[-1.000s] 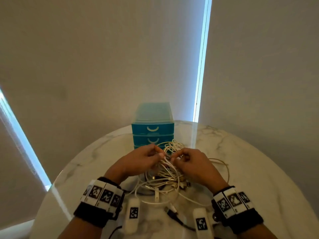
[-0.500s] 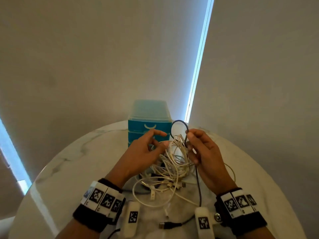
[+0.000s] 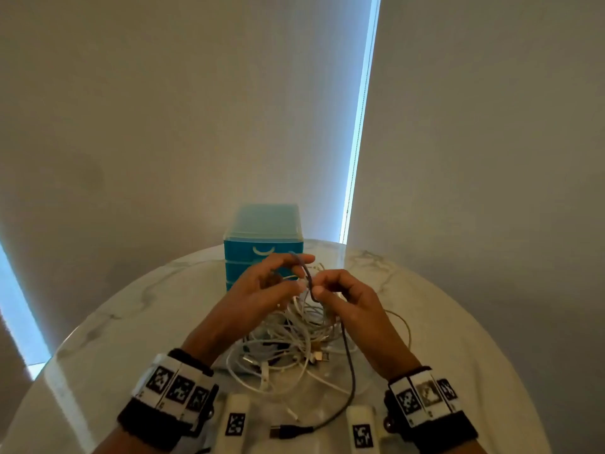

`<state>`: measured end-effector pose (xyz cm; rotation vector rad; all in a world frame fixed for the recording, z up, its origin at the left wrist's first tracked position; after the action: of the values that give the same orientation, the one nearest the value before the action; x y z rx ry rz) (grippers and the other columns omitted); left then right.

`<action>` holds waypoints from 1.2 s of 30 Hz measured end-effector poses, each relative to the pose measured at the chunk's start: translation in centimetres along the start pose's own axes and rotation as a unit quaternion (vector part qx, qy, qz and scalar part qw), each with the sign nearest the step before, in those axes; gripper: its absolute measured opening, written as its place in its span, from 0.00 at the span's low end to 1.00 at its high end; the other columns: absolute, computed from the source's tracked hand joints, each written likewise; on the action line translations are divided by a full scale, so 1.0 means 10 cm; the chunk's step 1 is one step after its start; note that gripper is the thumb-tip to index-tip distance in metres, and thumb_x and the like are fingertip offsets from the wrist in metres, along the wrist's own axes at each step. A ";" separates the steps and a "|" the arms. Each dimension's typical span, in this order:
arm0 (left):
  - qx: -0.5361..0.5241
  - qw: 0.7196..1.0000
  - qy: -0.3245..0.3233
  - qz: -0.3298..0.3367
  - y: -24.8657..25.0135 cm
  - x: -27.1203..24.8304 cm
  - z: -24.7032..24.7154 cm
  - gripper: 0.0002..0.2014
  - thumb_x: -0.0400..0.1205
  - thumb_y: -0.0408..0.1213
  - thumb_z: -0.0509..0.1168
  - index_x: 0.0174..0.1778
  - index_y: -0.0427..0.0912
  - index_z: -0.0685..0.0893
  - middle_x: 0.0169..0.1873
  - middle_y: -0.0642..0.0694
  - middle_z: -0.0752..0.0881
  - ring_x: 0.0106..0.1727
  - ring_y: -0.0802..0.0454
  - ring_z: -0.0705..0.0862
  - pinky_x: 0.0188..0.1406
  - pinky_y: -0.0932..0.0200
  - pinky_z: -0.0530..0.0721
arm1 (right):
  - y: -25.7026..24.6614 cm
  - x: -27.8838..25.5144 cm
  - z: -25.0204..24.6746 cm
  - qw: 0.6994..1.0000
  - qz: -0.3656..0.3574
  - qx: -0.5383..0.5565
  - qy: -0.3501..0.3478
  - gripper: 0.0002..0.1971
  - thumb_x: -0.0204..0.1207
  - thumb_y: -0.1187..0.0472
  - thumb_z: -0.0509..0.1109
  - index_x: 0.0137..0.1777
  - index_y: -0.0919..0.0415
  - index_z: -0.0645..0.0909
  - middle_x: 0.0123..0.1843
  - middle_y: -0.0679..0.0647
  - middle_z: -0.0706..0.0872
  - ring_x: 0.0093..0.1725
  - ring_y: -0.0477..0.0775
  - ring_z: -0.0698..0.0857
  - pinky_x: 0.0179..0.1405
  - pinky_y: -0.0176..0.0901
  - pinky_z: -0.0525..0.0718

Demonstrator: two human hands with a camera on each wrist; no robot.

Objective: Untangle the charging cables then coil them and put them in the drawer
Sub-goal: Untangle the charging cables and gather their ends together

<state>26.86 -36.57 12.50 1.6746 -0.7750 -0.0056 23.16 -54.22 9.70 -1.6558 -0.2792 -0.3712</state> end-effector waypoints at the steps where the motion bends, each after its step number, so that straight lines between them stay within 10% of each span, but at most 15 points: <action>1: -0.061 0.998 0.032 -0.013 -0.02 -0.03 -0.05 0.15 0.90 0.35 0.68 0.72 0.52 0.89 0.52 0.59 0.93 0.42 0.60 0.89 0.38 0.66 0.86 | 0.02 0.00 0.01 0.999 -0.008 -0.037 -0.009 0.06 0.87 0.62 0.76 0.61 0.55 0.89 0.60 0.48 0.90 0.58 0.42 0.89 0.52 0.39 0.90; 5: -0.153 0.973 0.170 -0.013 -0.18 -0.05 -0.37 0.14 0.91 0.44 0.66 0.65 0.47 0.94 0.50 0.49 0.93 0.30 0.57 0.77 0.26 0.69 0.72 | 0.18 0.03 0.02 0.981 0.003 -0.193 -0.030 0.12 0.84 0.58 0.80 0.63 0.42 0.88 0.67 0.39 0.84 0.67 0.32 0.82 0.66 0.34 0.83; 11: -0.369 0.898 0.236 -0.030 -0.38 -0.05 -0.74 0.14 0.92 0.47 0.65 0.66 0.46 0.91 0.51 0.53 0.88 0.26 0.60 0.70 0.23 0.66 0.61 | 0.26 0.07 -0.14 0.960 0.009 -0.277 0.044 0.08 0.81 0.58 0.82 0.53 0.42 0.93 0.60 0.42 0.83 0.58 0.35 0.83 0.55 0.19 0.76; 22: -0.376 0.906 0.191 -0.031 -0.18 -0.09 -0.50 0.24 0.89 0.43 0.68 0.82 0.44 0.81 0.65 0.50 0.90 0.41 0.60 0.84 0.30 0.69 0.79 | 0.15 0.00 -0.02 0.965 0.035 -0.258 0.039 0.09 0.80 0.41 0.80 0.44 0.43 0.93 0.47 0.45 0.89 0.46 0.45 0.86 0.47 0.37 0.81; 29: -0.146 0.986 0.002 -0.080 -0.11 -0.08 -0.01 0.25 0.90 0.51 0.64 0.83 0.51 0.77 0.72 0.53 0.90 0.67 0.49 0.92 0.58 0.53 0.93 | -0.16 -0.03 -0.08 0.987 -0.039 -0.029 0.152 0.08 0.85 0.49 0.77 0.55 0.51 0.90 0.46 0.52 0.94 0.44 0.52 0.93 0.43 0.43 0.92; 36: 0.124 0.983 -0.097 -0.097 -0.30 -0.13 -0.05 0.17 0.90 0.58 0.64 0.75 0.66 0.85 0.64 0.60 0.92 0.62 0.64 0.90 0.52 0.68 0.88 | -0.27 -0.07 -0.35 0.965 -0.070 0.061 0.244 0.08 0.88 0.57 0.75 0.60 0.60 0.89 0.47 0.57 0.93 0.46 0.53 0.94 0.53 0.49 0.96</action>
<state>27.52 -35.37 9.49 2.0044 -0.7780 -0.2192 21.17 -57.32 12.19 -1.3752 -0.0468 -0.8344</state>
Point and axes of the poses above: each hand's wrist, its own x-axis towards the middle knuckle, its own z-axis out of the palm, y = z × x, the point moved 7 cm from there along x, towards the middle knuckle
